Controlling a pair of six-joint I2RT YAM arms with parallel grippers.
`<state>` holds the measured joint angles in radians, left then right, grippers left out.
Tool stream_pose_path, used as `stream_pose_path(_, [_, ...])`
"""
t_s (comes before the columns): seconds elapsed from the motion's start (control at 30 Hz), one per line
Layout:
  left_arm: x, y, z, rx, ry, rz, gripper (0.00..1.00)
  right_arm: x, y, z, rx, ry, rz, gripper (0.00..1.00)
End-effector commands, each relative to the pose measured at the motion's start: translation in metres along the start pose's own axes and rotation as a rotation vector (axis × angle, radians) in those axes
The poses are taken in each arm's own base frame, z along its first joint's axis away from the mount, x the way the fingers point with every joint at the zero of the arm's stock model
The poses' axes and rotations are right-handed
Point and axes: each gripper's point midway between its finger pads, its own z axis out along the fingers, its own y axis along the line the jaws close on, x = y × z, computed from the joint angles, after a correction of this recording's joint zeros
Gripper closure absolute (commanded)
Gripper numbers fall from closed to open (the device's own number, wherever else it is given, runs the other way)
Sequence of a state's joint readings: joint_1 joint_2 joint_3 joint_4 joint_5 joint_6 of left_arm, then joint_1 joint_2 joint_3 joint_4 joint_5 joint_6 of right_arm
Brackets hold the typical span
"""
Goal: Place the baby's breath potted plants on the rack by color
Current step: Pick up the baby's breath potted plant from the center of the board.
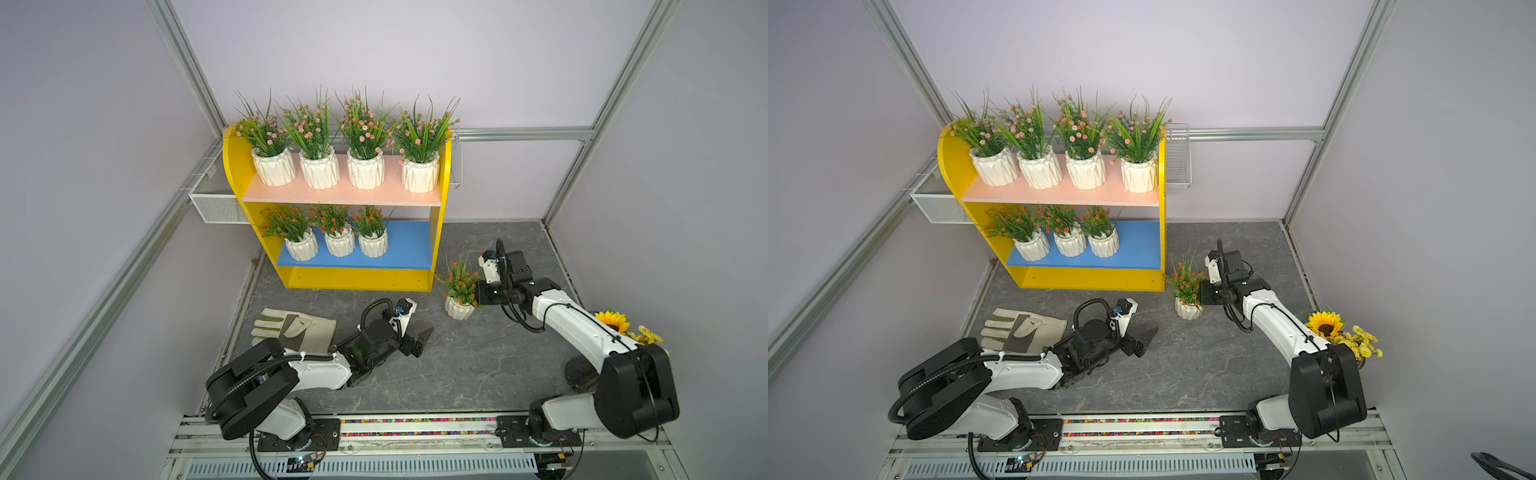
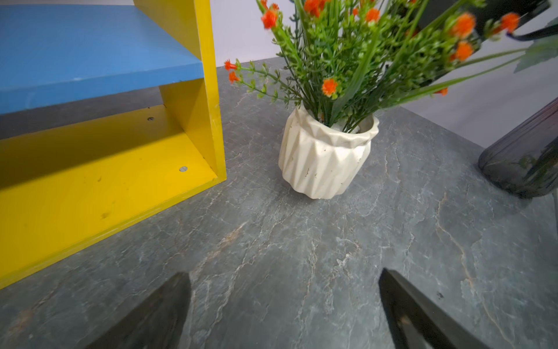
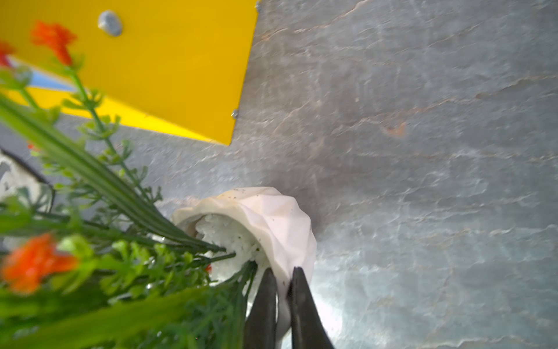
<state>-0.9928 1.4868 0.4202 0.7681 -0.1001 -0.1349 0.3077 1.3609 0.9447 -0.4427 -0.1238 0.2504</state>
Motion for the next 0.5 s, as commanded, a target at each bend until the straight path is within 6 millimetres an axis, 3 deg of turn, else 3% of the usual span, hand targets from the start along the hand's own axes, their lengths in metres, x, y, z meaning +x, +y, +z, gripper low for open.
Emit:
stream_pose_path(0.0, [-0.011, 0.000, 0.003, -0.007, -0.066, -0.007, 0.00, -0.003, 0.018, -0.017, -0.056, -0.064, 0.002, 0.90])
stream_pose_path(0.23, [-0.005, -0.014, 0.016, 0.033, -0.032, 0.021, 0.00, 0.003, 0.041, -0.030, -0.103, -0.092, -0.021, 0.90])
stream_pose_path(0.27, [-0.005, -0.017, 0.016, 0.036, -0.035, 0.031, 0.00, 0.015, 0.038, -0.023, -0.097, -0.064, -0.019, 0.90])
stream_pose_path(0.47, [-0.006, -0.032, 0.019, 0.051, -0.041, 0.077, 0.00, 0.016, 0.053, -0.019, -0.123, -0.062, -0.035, 0.90])
